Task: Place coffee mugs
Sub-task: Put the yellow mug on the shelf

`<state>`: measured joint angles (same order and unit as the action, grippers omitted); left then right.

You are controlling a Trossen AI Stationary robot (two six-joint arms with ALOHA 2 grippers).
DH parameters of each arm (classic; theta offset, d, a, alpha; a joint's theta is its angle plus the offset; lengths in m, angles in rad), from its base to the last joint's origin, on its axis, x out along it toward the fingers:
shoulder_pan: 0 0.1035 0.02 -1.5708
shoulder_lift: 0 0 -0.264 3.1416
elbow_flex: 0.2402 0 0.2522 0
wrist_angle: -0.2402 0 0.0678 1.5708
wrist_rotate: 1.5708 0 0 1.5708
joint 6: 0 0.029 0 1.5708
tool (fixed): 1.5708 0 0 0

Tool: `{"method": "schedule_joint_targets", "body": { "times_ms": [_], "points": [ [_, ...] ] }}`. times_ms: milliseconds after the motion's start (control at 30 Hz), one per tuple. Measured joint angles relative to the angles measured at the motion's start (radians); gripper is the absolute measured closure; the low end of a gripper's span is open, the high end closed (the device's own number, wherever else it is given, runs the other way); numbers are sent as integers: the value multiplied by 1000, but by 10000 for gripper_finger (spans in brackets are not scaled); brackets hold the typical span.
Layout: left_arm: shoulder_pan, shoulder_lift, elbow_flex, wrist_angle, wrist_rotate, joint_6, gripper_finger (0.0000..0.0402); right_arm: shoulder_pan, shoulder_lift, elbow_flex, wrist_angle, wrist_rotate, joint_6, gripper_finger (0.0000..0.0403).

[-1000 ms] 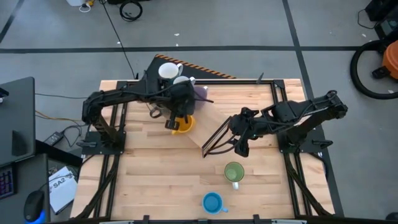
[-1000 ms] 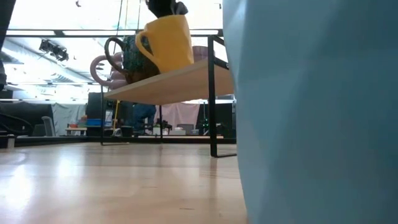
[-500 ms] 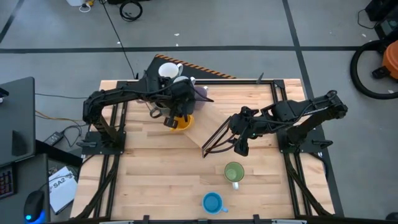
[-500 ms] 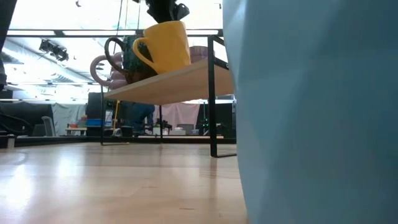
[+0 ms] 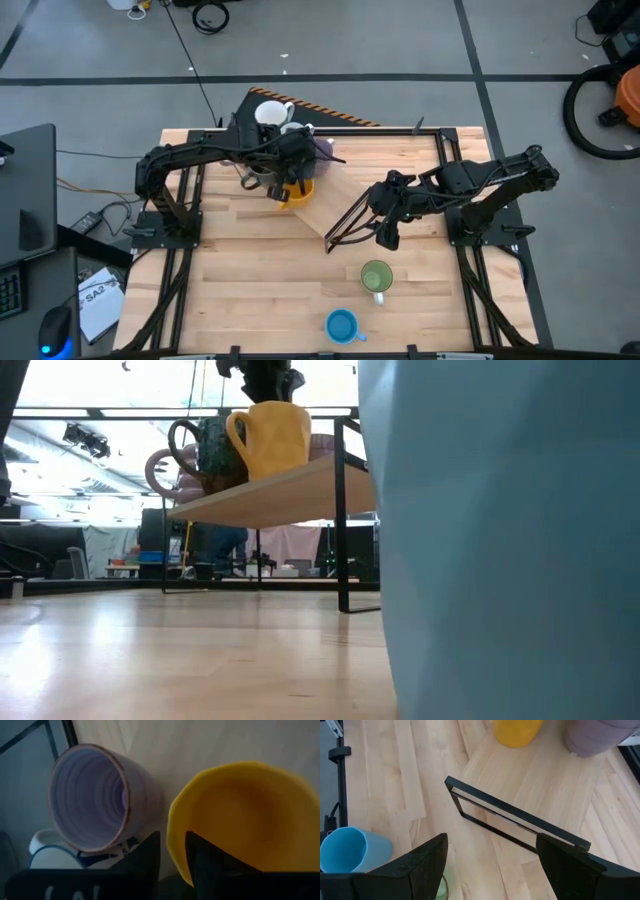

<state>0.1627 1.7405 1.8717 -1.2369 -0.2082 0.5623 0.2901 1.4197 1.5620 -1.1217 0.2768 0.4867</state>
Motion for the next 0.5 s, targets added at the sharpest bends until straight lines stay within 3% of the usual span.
{"method": "schedule_joint_targets", "body": {
  "times_ms": [200, 433, 500],
  "points": [
    [-4, -1, 3, 14, -74, -6, 304, 0, 0, 0, -1, 12, 5, 94],
    [-16, -15, 111, 61, -73, -100, 304, -15, 0, 0, -7, 14, -17, 94],
    [-16, -15, 147, 66, -24, -142, 304, -22, 0, 0, -8, 13, -29, 94]
  ]
}}
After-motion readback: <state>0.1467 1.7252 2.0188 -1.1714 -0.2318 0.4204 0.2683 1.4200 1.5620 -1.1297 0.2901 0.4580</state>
